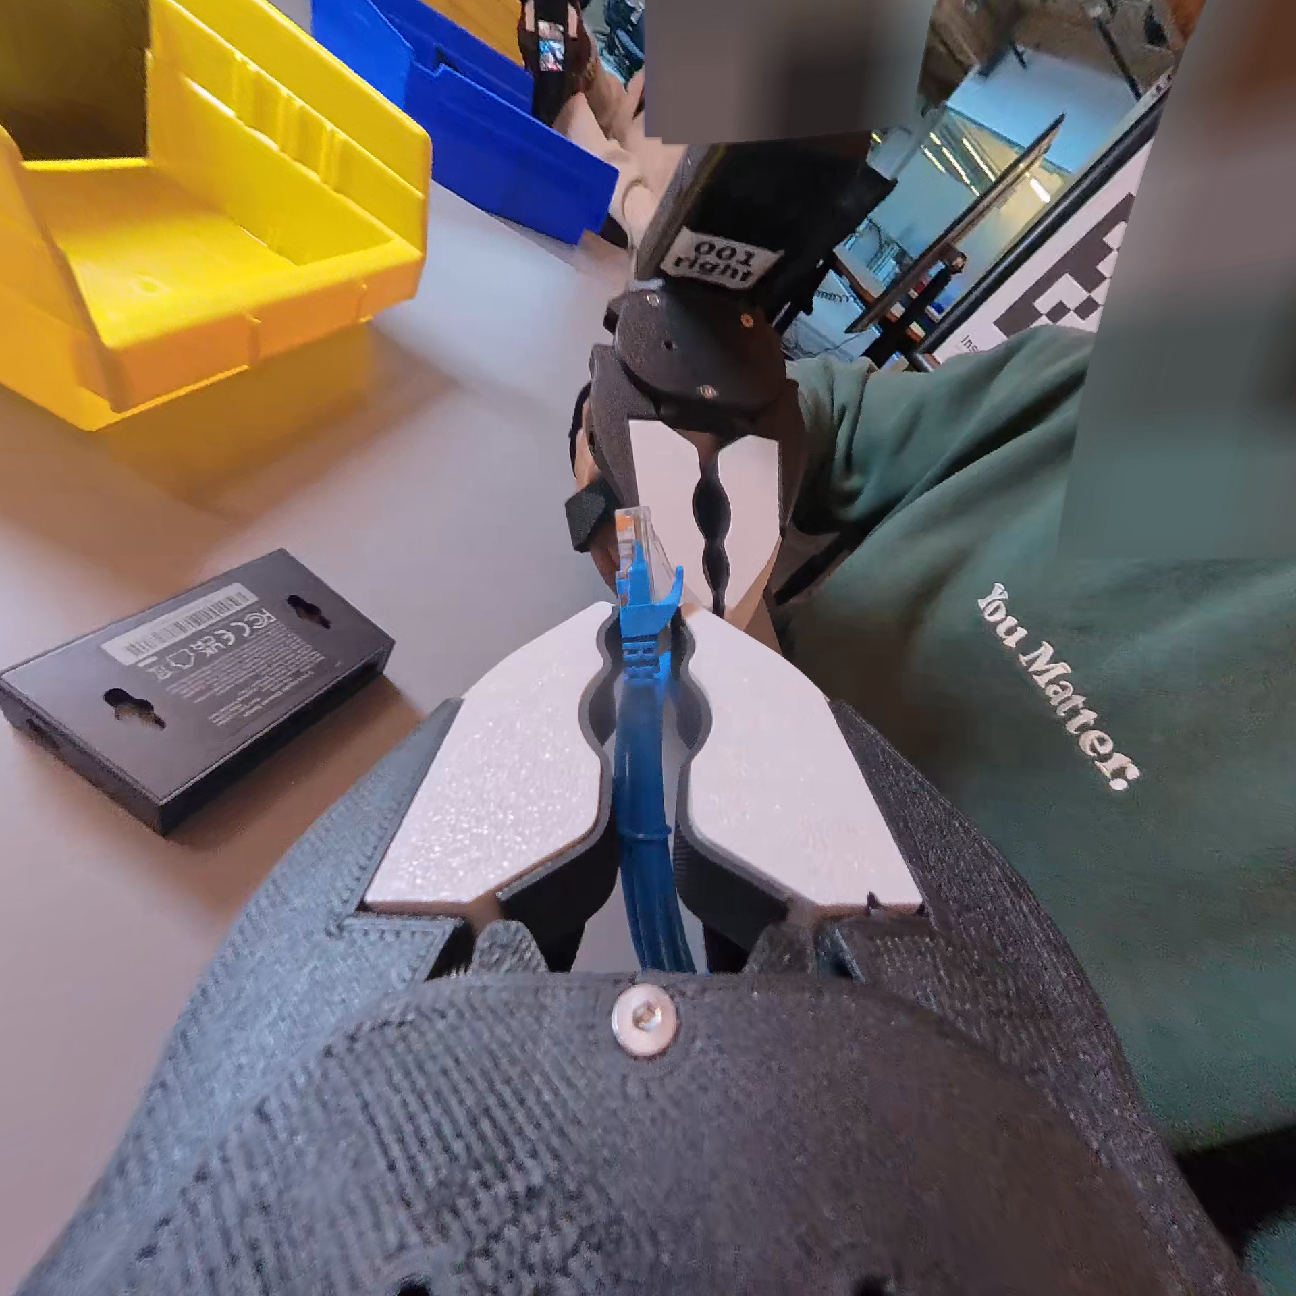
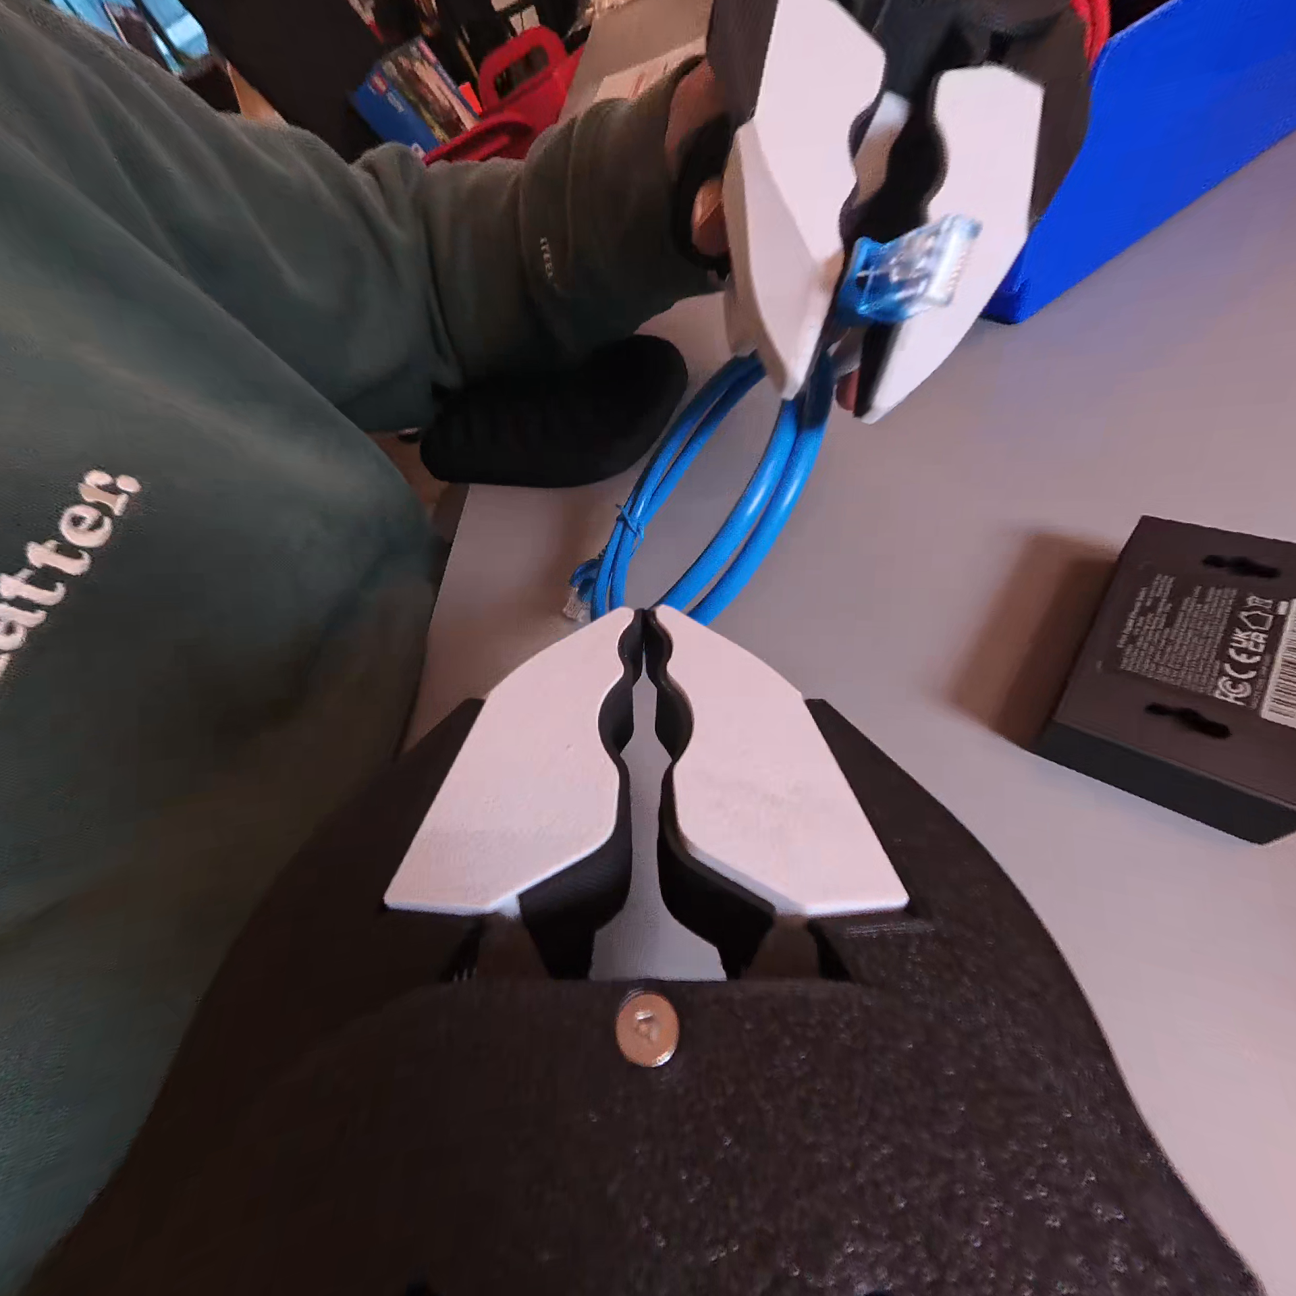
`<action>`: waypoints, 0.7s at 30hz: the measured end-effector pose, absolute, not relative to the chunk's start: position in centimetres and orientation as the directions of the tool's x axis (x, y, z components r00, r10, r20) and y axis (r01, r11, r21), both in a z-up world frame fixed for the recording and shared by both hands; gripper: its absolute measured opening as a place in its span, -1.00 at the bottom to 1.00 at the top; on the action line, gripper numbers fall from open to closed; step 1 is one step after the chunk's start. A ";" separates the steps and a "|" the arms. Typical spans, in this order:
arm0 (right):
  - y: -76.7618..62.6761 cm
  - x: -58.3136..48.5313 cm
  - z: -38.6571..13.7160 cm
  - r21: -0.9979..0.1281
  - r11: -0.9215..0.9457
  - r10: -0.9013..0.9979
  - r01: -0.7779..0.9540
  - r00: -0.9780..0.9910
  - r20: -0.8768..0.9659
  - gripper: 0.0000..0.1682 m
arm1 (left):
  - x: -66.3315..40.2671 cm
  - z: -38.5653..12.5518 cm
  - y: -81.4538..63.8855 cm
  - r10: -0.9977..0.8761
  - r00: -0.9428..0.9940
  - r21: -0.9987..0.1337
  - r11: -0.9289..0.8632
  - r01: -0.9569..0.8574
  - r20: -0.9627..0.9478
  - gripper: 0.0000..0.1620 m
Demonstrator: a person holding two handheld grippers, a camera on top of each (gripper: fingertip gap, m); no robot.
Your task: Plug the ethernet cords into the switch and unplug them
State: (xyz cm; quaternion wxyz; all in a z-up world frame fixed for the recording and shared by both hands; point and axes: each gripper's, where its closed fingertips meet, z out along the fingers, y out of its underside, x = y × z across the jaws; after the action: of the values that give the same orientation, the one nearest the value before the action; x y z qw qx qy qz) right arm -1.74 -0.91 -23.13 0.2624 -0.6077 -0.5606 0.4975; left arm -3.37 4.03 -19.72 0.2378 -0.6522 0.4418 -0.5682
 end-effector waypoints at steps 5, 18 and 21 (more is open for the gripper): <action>1.7 -1.2 -20.6 -0.949 -0.120 0.989 0.292 -0.053 -0.141 -0.72 | -3.1 -20.1 1.5 -0.857 -0.125 -0.820 -0.422 -0.387 0.500 -0.85; -1.3 -1.9 -21.9 -0.915 0.209 0.951 0.346 -0.290 0.108 -0.67 | -0.3 -22.6 -3.9 -0.671 -0.367 -0.721 -0.375 -0.582 0.645 -0.85; -1.1 -1.7 -22.1 -0.908 0.233 0.949 0.348 -0.286 0.134 -0.84 | -0.3 -22.9 -3.4 -0.643 -0.354 -0.699 -0.417 -0.581 0.679 -0.86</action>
State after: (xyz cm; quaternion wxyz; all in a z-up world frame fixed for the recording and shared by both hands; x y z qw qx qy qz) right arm -1.70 -1.07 -22.11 0.3709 -0.4684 -0.6920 0.4052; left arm -0.26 -3.42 -22.88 0.0249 -0.5677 0.5391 -0.6216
